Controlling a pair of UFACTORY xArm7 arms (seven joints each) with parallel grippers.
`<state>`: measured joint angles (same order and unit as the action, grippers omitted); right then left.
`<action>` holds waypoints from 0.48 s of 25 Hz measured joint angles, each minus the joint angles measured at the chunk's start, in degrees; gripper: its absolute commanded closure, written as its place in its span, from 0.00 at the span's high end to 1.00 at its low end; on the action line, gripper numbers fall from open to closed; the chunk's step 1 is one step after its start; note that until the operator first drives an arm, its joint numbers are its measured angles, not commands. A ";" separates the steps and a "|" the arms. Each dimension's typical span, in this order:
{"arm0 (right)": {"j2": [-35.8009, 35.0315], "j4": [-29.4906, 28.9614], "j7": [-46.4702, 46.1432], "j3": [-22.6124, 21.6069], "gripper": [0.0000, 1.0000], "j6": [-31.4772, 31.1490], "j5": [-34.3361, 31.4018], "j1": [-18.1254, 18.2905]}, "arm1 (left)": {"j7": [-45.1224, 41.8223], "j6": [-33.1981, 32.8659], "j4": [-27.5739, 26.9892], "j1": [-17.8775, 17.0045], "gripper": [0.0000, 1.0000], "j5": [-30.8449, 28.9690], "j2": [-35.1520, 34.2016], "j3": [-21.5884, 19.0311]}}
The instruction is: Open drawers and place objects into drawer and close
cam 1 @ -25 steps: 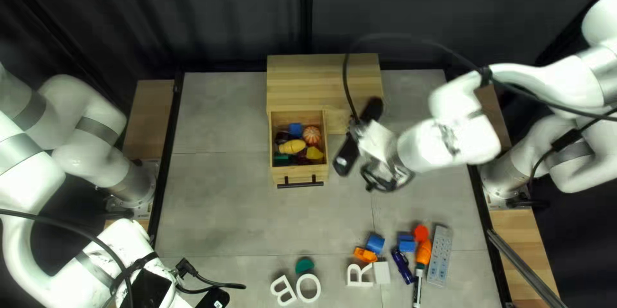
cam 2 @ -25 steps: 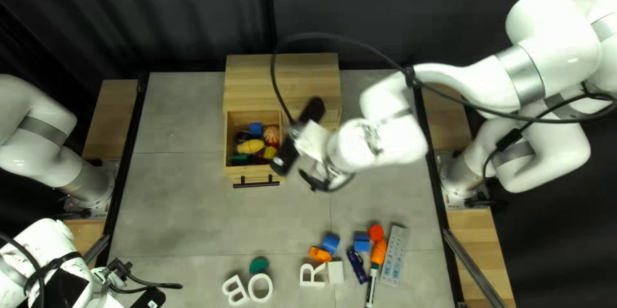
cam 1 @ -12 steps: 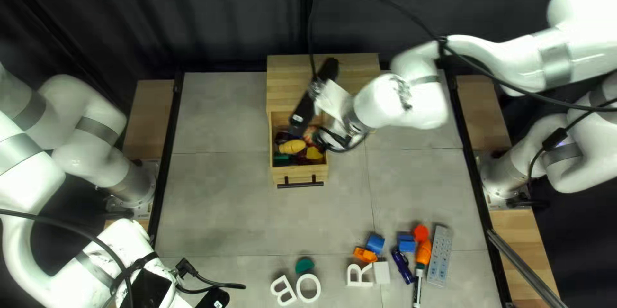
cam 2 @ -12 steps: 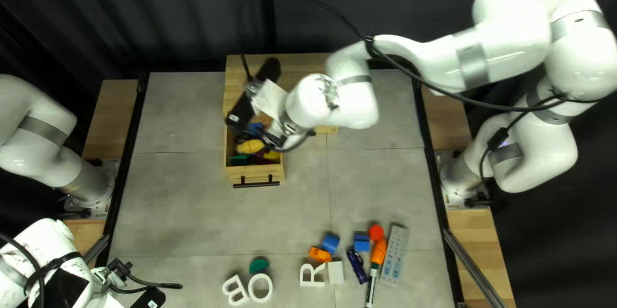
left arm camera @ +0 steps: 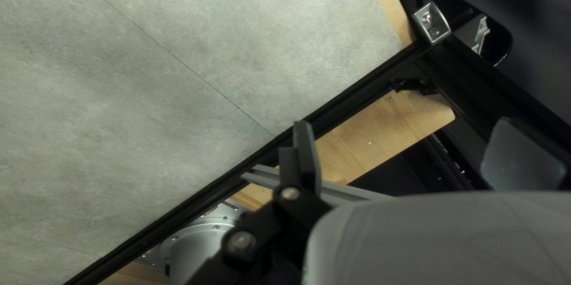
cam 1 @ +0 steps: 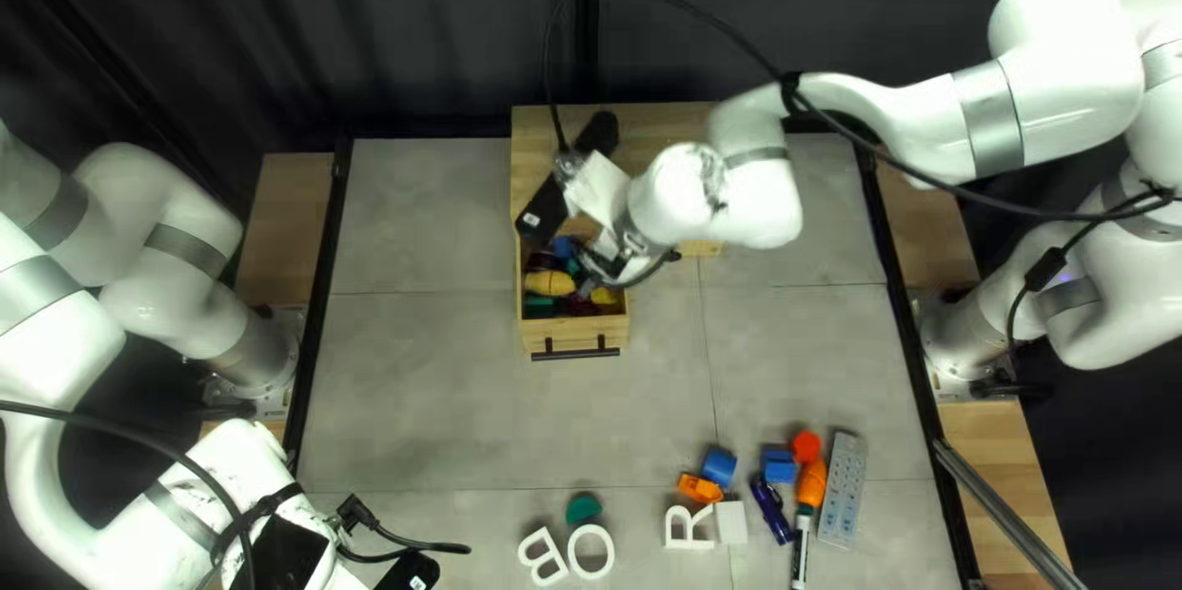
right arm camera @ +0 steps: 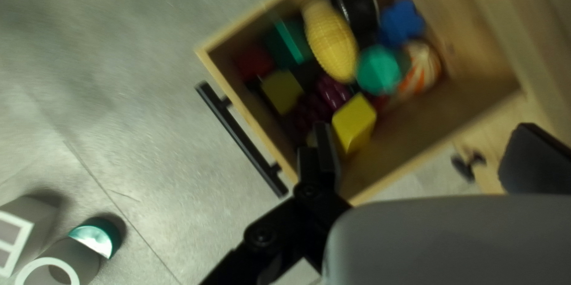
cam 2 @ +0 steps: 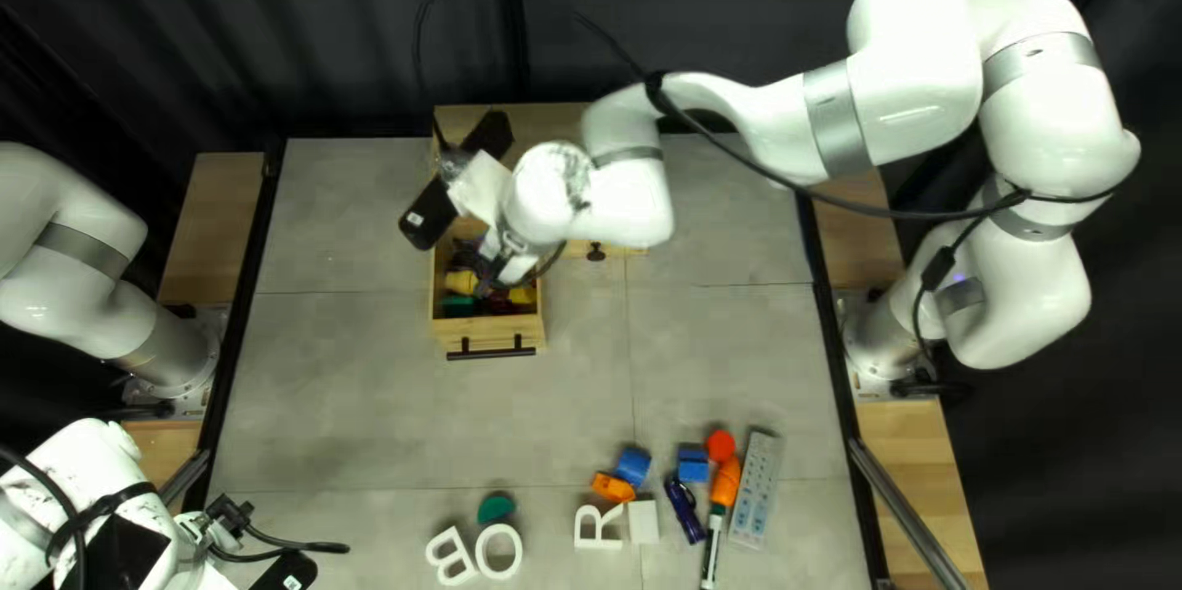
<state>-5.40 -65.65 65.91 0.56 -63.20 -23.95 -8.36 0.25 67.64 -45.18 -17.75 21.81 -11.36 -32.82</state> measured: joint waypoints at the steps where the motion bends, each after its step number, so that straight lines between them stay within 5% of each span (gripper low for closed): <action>1: 0.51 0.85 3.09 -0.50 1.00 -1.75 0.12 -0.62 | 0.00 0.00 0.00 0.00 1.00 0.00 0.00 0.00; 7: 1.85 7.40 25.17 -3.77 1.00 -10.86 5.59 -4.45 | 0.00 0.00 0.00 0.00 1.00 0.00 0.00 0.00; 12: 4.42 13.70 33.08 -7.19 1.00 -11.17 10.74 -7.95 | 0.00 0.00 0.00 0.00 1.00 0.00 0.00 0.00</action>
<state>-0.99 -51.95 98.99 -6.63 -74.37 -13.21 -16.31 0.25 67.64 -45.18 -17.75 21.81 -11.36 -32.82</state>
